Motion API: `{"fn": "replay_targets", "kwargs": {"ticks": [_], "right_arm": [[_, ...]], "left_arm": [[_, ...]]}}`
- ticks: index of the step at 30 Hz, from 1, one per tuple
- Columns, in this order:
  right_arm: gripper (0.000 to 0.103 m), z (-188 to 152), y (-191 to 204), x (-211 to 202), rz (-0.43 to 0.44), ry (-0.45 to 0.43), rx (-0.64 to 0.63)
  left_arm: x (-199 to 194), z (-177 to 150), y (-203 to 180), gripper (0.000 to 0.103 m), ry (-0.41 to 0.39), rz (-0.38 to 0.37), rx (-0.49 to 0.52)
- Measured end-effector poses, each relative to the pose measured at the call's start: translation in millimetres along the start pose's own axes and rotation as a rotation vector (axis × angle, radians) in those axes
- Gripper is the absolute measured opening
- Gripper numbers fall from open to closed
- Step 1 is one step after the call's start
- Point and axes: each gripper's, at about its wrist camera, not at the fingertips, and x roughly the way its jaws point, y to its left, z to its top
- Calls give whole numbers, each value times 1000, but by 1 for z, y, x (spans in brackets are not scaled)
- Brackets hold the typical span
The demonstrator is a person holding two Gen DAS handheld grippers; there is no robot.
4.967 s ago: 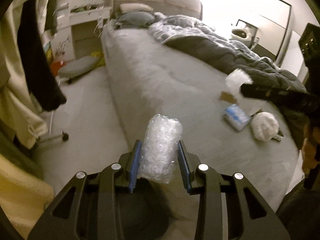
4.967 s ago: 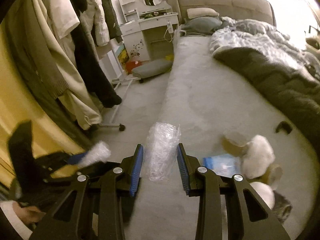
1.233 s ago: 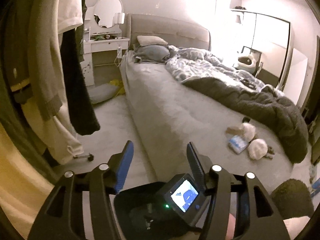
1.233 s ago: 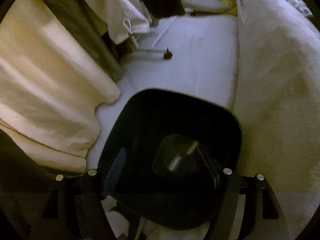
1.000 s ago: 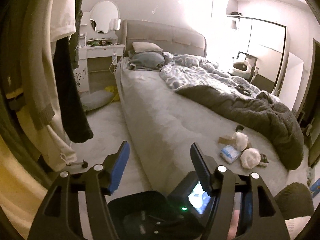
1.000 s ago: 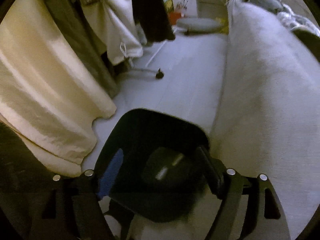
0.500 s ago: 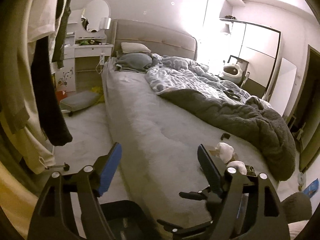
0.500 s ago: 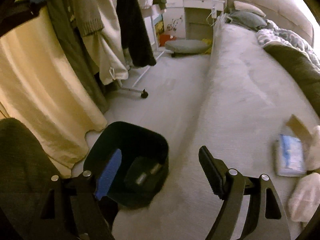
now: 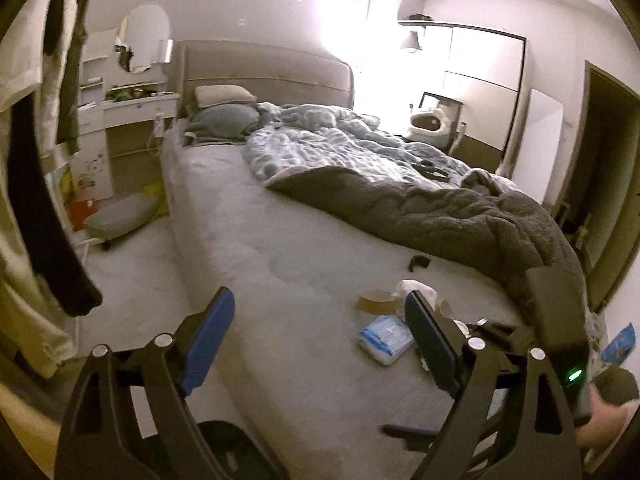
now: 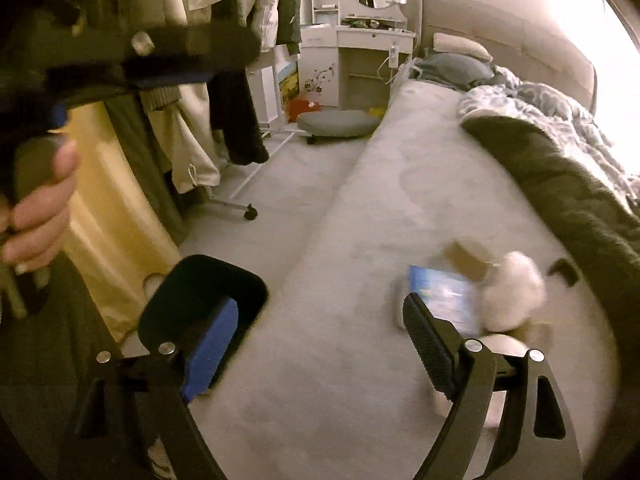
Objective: Collect trash
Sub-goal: 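Move the right tool back toward the white tissue balls on the bed, then grasp a white tissue ball with the right tool while the left tool grasps the wipes packet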
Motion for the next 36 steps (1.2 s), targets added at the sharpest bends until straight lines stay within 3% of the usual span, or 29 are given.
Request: {"fn": "replay_targets", "kwargs": {"ticks": [8, 12, 19, 31, 36], "right_arm": [[88, -12, -37, -20, 7, -7, -15], [88, -14, -51, -25, 4, -17, -39], [88, -23, -87, -28, 68, -46, 67], [88, -40, -112, -22, 87, -39, 99], [77, -48, -117, -12, 88, -14, 106]], "left_arm": [[34, -4, -10, 93, 32, -19, 131], [58, -8, -11, 93, 73, -74, 130], [92, -16, -15, 93, 131, -167, 129], [150, -38, -43, 93, 271, -277, 197], [169, -46, -48, 93, 327, -302, 212]]}}
